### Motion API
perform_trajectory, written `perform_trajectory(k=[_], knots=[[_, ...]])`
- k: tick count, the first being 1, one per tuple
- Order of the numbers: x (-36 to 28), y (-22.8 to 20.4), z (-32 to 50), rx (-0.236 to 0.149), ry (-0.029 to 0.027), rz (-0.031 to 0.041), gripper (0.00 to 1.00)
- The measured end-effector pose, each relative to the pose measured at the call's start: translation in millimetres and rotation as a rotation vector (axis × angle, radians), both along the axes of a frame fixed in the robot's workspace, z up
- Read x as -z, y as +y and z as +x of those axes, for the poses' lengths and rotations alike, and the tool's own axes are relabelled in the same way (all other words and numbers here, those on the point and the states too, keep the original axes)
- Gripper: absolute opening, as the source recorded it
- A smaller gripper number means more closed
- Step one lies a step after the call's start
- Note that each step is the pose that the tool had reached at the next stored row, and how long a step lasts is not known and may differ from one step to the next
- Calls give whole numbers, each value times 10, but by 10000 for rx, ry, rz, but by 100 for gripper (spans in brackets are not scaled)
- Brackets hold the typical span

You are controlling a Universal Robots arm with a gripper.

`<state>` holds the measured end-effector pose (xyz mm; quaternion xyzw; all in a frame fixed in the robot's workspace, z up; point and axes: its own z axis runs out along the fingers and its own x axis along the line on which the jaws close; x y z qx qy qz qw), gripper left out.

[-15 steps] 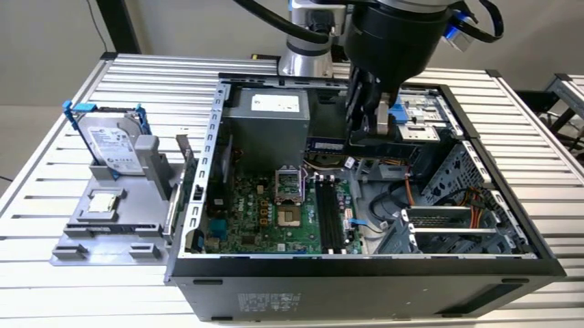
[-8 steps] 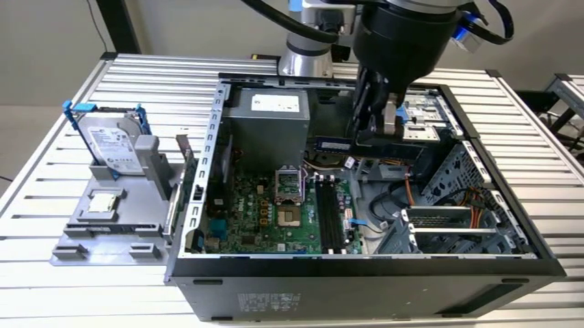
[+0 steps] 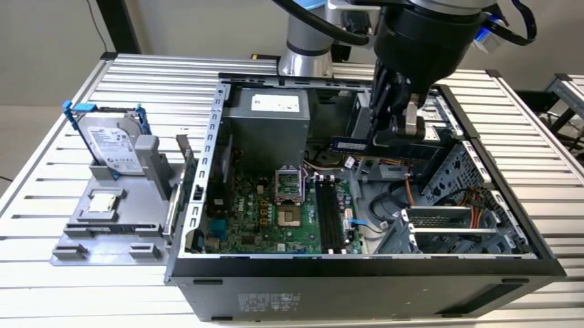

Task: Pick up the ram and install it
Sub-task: 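Pick up the ram and move it above insertion slot, then insert the ram into the slot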

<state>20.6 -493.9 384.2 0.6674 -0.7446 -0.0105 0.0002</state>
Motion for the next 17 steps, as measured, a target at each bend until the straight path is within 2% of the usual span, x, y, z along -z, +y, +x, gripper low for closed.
perform_trajectory(k=[9, 12, 17], knots=[[0, 10, 11, -7, 0, 1, 0], [0, 69, 11, -7, 0, 0, 0], [0, 205, 11, -10, 0, 0, 0]])
